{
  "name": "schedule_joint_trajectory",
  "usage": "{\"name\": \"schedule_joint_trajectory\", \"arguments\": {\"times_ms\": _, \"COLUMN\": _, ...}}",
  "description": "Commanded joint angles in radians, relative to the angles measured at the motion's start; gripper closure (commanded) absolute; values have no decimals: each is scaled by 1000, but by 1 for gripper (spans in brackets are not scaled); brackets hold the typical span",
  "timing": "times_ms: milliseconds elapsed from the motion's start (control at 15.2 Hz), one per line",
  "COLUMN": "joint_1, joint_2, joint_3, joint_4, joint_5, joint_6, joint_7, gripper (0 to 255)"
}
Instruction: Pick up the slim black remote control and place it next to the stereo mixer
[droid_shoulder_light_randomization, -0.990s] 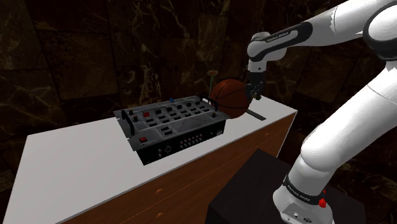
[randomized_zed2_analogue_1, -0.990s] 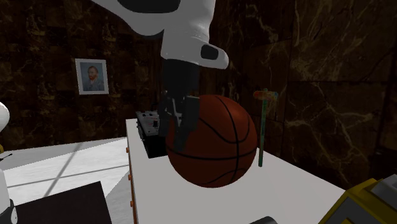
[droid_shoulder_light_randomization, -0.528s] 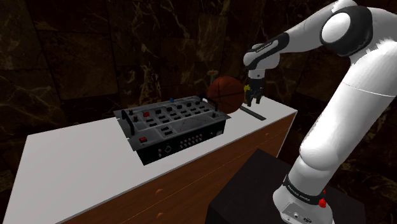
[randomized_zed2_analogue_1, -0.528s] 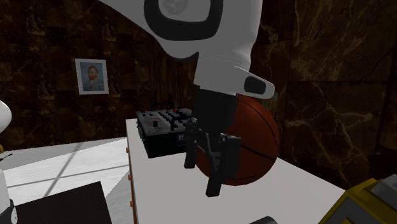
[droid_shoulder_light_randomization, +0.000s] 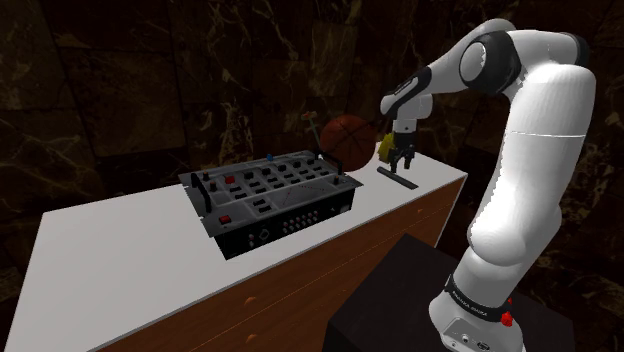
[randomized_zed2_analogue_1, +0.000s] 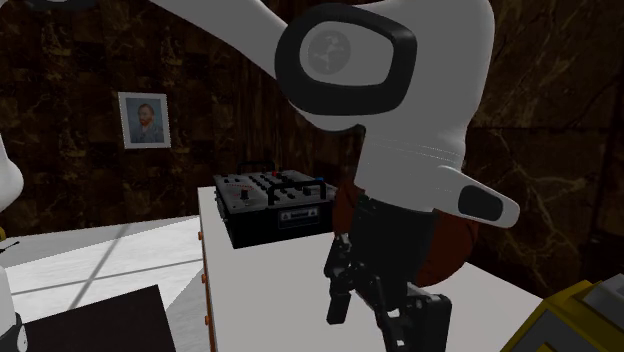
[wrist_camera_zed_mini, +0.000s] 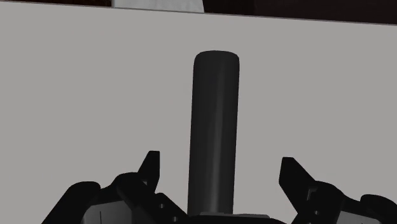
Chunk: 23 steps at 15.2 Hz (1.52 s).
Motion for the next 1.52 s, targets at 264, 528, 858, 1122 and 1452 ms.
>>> {"name": "schedule_joint_trajectory", "arguments": {"times_ms": 264, "joint_1": -9, "joint_2": 41, "joint_3": 4, "joint_4": -50, "joint_5": 21, "joint_6": 86, "joint_7": -16, "gripper": 0}}
{"name": "schedule_joint_trajectory", "arguments": {"times_ms": 528, "joint_1": -9, "joint_2": 41, "joint_3": 4, "joint_4": -50, "joint_5": 21, "joint_6": 86, "joint_7": -16, "gripper": 0}}
{"name": "schedule_joint_trajectory", "arguments": {"times_ms": 858, "joint_1": -9, "joint_2": 41, "joint_3": 4, "joint_4": -49, "joint_5": 21, "joint_6": 86, "joint_7": -16, "gripper": 255}}
{"name": "schedule_joint_trajectory", "arguments": {"times_ms": 1122, "joint_1": -10, "joint_2": 43, "joint_3": 4, "joint_4": -45, "joint_5": 23, "joint_6": 83, "joint_7": -17, "gripper": 255}}
{"name": "schedule_joint_trajectory", "arguments": {"times_ms": 1452, "joint_1": -9, "joint_2": 41, "joint_3": 4, "joint_4": -50, "joint_5": 21, "joint_6": 86, "joint_7": -16, "gripper": 255}}
